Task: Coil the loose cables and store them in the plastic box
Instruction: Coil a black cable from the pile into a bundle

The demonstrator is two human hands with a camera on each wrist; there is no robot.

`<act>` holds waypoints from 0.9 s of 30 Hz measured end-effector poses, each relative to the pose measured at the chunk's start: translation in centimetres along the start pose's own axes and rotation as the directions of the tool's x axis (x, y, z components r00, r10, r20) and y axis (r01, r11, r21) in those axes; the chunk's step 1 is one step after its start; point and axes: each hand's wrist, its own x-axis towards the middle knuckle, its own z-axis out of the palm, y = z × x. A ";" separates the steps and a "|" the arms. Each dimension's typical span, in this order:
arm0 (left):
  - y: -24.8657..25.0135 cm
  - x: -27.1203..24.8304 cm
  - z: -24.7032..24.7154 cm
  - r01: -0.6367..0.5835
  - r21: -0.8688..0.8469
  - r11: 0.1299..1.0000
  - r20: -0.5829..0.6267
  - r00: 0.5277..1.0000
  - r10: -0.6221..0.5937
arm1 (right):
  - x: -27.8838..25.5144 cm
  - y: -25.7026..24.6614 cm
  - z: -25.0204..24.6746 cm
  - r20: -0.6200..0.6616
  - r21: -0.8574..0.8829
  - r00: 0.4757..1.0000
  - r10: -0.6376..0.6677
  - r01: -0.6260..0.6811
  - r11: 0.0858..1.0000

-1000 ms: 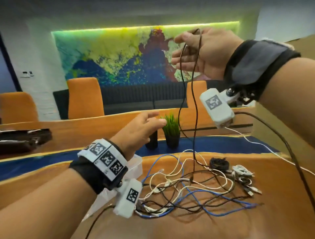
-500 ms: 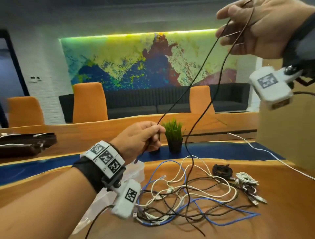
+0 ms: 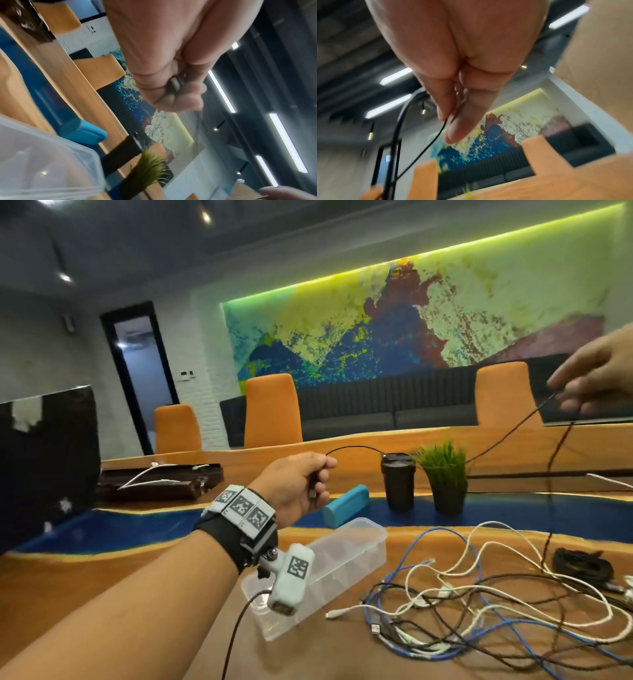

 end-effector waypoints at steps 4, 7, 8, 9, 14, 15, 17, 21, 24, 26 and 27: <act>1.6 0.0 2.1 0.044 -0.111 0.993 0.045 0.998 -0.039 | -3.1 -5.0 3.7 -0.035 -0.638 0.998 -0.057 0.022 0.770; 1.8 -0.1 4.7 0.038 -0.119 0.992 0.162 0.987 -0.019 | -6.5 -9.9 5.1 -0.108 -0.437 0.968 -0.227 0.159 0.885; 1.6 -0.2 5.7 0.036 -0.116 0.993 0.212 0.977 -0.010 | -7.8 -11.7 6.2 -0.117 -0.271 0.956 -0.269 0.230 0.935; 1.2 -0.3 6.8 0.028 -0.104 0.994 0.261 0.965 0.000 | -8.8 -13.1 7.6 -0.109 -0.103 0.941 -0.321 0.311 0.945; -1.6 -0.6 10.5 -0.038 -0.151 0.988 0.415 0.904 0.099 | -9.3 -12.9 14.3 -0.043 0.523 0.914 -0.404 0.365 0.770; -2.2 -0.5 10.8 -0.035 -0.210 0.977 0.416 0.901 0.122 | -9.2 -12.4 15.2 -0.075 0.642 0.923 -0.377 0.334 0.690; -3.3 0.3 10.8 -0.004 -0.357 0.934 0.388 0.909 0.152 | -9.2 -11.6 16.4 -0.124 0.811 0.961 -0.247 0.241 0.532; -5.5 2.2 10.2 0.086 -0.597 0.798 0.343 0.926 0.156 | -8.6 -10.1 17.9 -0.198 0.895 0.980 -0.006 0.184 0.406; -6.1 3.3 10.5 -0.001 -0.627 0.779 0.279 0.933 0.226 | -8.2 -9.3 19.4 -0.339 0.666 0.940 -0.049 0.276 0.693; -6.2 3.9 10.7 -0.132 -0.544 0.829 0.219 0.931 0.292 | -8.6 -9.6 20.0 -0.326 0.423 0.913 -0.245 0.372 0.826; -6.2 4.2 10.8 -0.210 -0.476 0.854 0.193 0.922 0.334 | -8.8 -9.8 20.0 -0.283 0.308 0.900 -0.332 0.413 0.857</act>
